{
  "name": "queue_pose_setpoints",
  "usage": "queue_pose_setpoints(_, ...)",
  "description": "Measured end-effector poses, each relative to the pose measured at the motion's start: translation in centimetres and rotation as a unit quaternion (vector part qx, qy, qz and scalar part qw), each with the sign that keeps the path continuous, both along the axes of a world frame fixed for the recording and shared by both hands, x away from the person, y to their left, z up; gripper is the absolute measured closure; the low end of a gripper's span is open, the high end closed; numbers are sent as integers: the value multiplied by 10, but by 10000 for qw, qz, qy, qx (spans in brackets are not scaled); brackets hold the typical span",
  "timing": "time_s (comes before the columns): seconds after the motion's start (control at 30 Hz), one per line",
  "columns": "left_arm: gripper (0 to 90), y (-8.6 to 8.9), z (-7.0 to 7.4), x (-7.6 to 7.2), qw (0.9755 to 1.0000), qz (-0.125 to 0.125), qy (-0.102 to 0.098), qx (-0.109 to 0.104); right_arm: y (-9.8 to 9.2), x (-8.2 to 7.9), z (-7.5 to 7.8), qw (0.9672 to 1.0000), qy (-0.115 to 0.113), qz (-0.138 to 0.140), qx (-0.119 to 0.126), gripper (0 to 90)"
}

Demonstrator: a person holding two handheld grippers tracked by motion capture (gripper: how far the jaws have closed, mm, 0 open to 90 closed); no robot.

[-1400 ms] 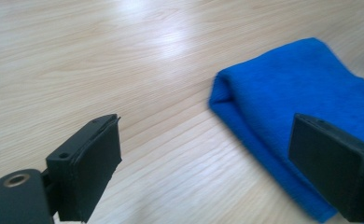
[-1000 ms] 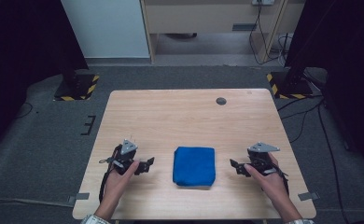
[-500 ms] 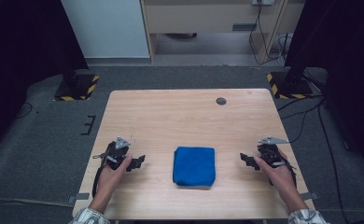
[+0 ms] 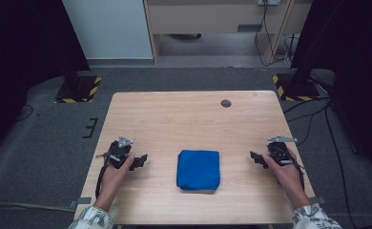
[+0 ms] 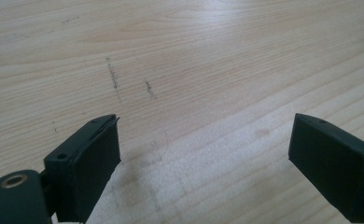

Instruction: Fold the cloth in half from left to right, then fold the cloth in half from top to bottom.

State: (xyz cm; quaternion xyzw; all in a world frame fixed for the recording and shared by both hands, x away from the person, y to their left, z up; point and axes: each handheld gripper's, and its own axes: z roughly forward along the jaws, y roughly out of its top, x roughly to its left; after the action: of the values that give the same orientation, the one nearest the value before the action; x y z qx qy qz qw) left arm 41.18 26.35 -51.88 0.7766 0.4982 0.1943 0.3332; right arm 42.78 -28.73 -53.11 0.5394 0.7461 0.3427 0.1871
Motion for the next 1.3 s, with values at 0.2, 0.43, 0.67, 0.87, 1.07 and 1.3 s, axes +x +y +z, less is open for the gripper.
queue_pose_setpoints(0.2,81,-1,0,8,10000,4,24,67,2,5,-3,9999,13,-120,-33,88)
queue_pose_setpoints(0.43,81,-2,-2,12,10000,29,64,46,7,8,-2,9999,-2,-115,-50,88)
queue_pose_setpoints(0.67,81,-3,-4,13,9999,107,91,35,10,7,5,9999,-105,-74,-10,83)
queue_pose_setpoints(0.87,81,-2,-4,15,9999,103,69,34,11,7,4,9999,-112,-23,-70,81)
queue_pose_setpoints(1.07,81,0,-5,19,9998,164,10,-63,9,13,-3,9998,7,-100,-152,81)
queue_pose_setpoints(1.3,76,2,-14,25,9996,248,129,17,13,21,-6,9993,-61,-171,-339,75)
